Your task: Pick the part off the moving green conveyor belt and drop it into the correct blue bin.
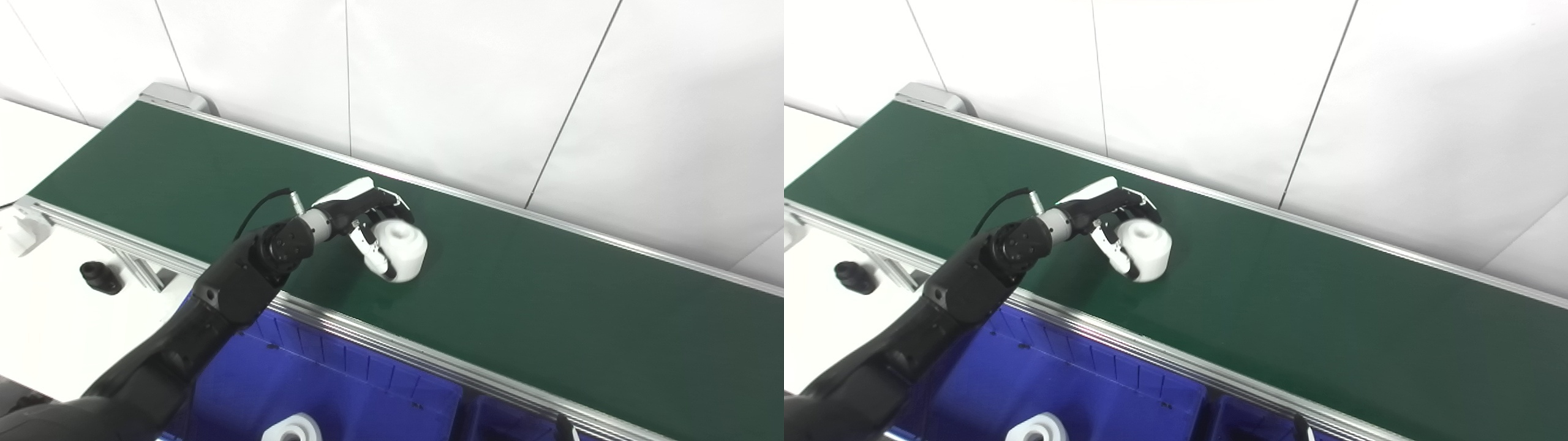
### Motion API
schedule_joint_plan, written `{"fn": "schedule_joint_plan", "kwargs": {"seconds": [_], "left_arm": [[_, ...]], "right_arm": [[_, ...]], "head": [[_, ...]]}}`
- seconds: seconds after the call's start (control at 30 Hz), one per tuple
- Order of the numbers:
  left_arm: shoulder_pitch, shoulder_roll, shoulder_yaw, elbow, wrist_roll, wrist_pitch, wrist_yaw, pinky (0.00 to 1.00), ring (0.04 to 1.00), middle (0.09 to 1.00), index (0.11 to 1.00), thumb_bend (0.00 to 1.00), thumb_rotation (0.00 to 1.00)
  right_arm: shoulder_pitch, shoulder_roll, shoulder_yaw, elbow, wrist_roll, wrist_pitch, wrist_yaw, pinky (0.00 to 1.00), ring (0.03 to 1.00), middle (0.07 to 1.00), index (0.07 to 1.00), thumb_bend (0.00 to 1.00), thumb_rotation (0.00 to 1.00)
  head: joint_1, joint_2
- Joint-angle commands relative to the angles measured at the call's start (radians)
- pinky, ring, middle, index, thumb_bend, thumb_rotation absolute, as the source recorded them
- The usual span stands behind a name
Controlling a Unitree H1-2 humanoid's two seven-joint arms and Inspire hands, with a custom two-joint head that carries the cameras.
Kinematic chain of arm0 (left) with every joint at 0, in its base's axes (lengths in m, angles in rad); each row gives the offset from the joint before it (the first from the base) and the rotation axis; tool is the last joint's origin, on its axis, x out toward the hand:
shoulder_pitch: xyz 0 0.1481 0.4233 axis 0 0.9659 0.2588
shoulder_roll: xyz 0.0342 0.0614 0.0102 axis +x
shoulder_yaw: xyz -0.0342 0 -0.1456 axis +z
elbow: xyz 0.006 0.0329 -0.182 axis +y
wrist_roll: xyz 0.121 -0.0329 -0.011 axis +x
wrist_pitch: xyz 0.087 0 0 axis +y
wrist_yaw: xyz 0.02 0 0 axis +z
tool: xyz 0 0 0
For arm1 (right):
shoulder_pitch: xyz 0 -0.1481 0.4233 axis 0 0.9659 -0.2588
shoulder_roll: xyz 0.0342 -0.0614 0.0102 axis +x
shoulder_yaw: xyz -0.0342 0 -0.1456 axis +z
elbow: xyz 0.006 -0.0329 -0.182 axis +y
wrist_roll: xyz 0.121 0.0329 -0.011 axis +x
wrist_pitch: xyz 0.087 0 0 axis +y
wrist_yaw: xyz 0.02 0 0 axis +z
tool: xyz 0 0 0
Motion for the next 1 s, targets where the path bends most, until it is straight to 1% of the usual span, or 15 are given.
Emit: {"fn": "schedule_joint_plan", "kwargs": {"seconds": [0.0, 0.03, 0.1, 0.23, 0.37, 0.47, 0.5, 0.53, 0.63, 0.67, 0.7, 0.73, 0.83, 0.93, 0.97], "left_arm": [[0.019, -0.006, -0.009, 0.006, -0.020, -0.048, 0.002, 0.42, 0.434, 0.468, 0.520, 0.50, 0.00], [0.021, -0.006, -0.009, 0.010, -0.022, -0.067, 0.011, 0.39, 0.418, 0.464, 0.523, 0.50, 0.00], [0.029, -0.007, -0.005, 0.011, -0.033, -0.095, 0.026, 0.38, 0.408, 0.464, 0.524, 0.50, 0.00], [0.041, -0.006, -0.002, 0.003, -0.038, -0.130, 0.048, 0.43, 0.432, 0.473, 0.516, 0.50, 0.00], [0.061, 0.002, 0.006, -0.043, -0.045, -0.145, 0.058, 0.42, 0.421, 0.478, 0.519, 0.50, 0.00], [0.087, 0.007, 0.025, -0.093, -0.065, -0.177, 0.067, 0.40, 0.413, 0.480, 0.523, 0.50, 0.00], [0.096, 0.010, 0.033, -0.111, -0.071, -0.179, 0.065, 0.40, 0.411, 0.481, 0.524, 0.50, 0.00], [0.101, 0.011, 0.038, -0.122, -0.075, -0.178, 0.062, 0.39, 0.409, 0.482, 0.524, 0.50, 0.00], [0.173, 0.019, 0.074, -0.257, -0.104, -0.179, 0.059, 0.39, 0.406, 0.487, 0.524, 0.50, 0.00], [0.194, 0.020, 0.083, -0.289, -0.111, -0.187, 0.060, 0.38, 0.403, 0.487, 0.526, 0.50, 0.00], [0.213, 0.023, 0.091, -0.316, -0.119, -0.194, 0.059, 0.38, 0.402, 0.488, 0.526, 0.50, 0.00], [0.235, 0.024, 0.100, -0.341, -0.131, -0.204, 0.058, 0.38, 0.402, 0.488, 0.526, 0.50, 0.00], [0.307, 0.034, 0.123, -0.398, -0.161, -0.232, 0.053, 0.38, 0.409, 0.492, 0.522, 0.50, 0.00], [0.378, 0.040, 0.139, -0.440, -0.183, -0.240, 0.046, 0.43, 0.440, 0.495, 0.504, 0.50, 0.00], [0.398, 0.042, 0.141, -0.448, -0.190, -0.243, 0.042, 0.45, 0.449, 0.498, 0.496, 0.50, 0.00]], "right_arm": [[0.006, -0.004, -0.002, -0.026, 0.015, -0.060, 0.013, 0.99, 1.000, 1.000, 1.000, 0.85, 0.46], [0.007, -0.003, -0.003, -0.027, 0.014, -0.060, 0.013, 1.00, 1.000, 1.000, 1.000, 0.85, 0.46], [0.009, -0.003, -0.004, -0.028, 0.012, -0.060, 0.013, 1.00, 1.000, 1.000, 1.000, 0.85, 0.46], [0.012, -0.003, -0.003, -0.030, 0.007, -0.060, 0.011, 1.00, 1.000, 1.000, 1.000, 0.85, 0.47], [0.016, -0.004, 0.000, -0.040, 0.006, -0.060, 0.010, 0.99, 1.000, 1.000, 1.000, 0.84, 0.47], [0.022, 0.000, 0.000, -0.045, 0.013, -0.060, 0.015, 1.00, 1.000, 1.000, 1.000, 0.85, 0.47], [0.027, 0.002, 0.001, -0.052, 0.013, -0.060, 0.016, 1.00, 1.000, 1.000, 1.000, 0.85, 0.47], [0.030, 0.003, 0.001, -0.057, 0.012, -0.060, 0.016, 1.00, 1.000, 1.000, 1.000, 0.85, 0.47], [0.039, 0.008, 0.001, -0.071, -0.008, -0.060, 0.004, 0.98, 0.992, 1.000, 1.000, 0.86, 0.48], [0.041, 0.009, 0.002, -0.075, -0.013, -0.060, 0.002, 0.98, 0.992, 1.000, 1.000, 0.86, 0.49], [0.043, 0.012, 0.002, -0.080, -0.016, -0.060, 0.001, 0.98, 0.992, 1.000, 1.000, 0.86, 0.49], [0.045, 0.013, 0.002, -0.084, -0.020, -0.060, 0.001, 0.98, 0.991, 1.000, 1.000, 0.86, 0.49], [0.053, 0.017, 0.001, -0.105, -0.020, -0.059, 0.009, 0.95, 0.982, 1.000, 1.000, 0.86, 0.48], [0.061, 0.022, -0.005, -0.128, -0.026, -0.056, 0.011, 0.94, 0.970, 0.994, 1.000, 0.87, 0.47], [0.064, 0.025, -0.009, -0.134, -0.033, -0.053, 0.009, 0.92, 0.956, 0.988, 1.000, 0.88, 0.48]], "head": [[0.000, 0.001], [-0.001, 0.002], [0.000, 0.004], [-0.002, 0.008], [-0.006, 0.016], [-0.012, 0.024], [-0.029, 0.044], [-0.029, 0.044], [-0.052, 0.072], [-0.054, 0.075], [-0.065, 0.091], [-0.065, 0.091], [-0.096, 0.150], [-0.145, 0.212], [-0.151, 0.218]]}}
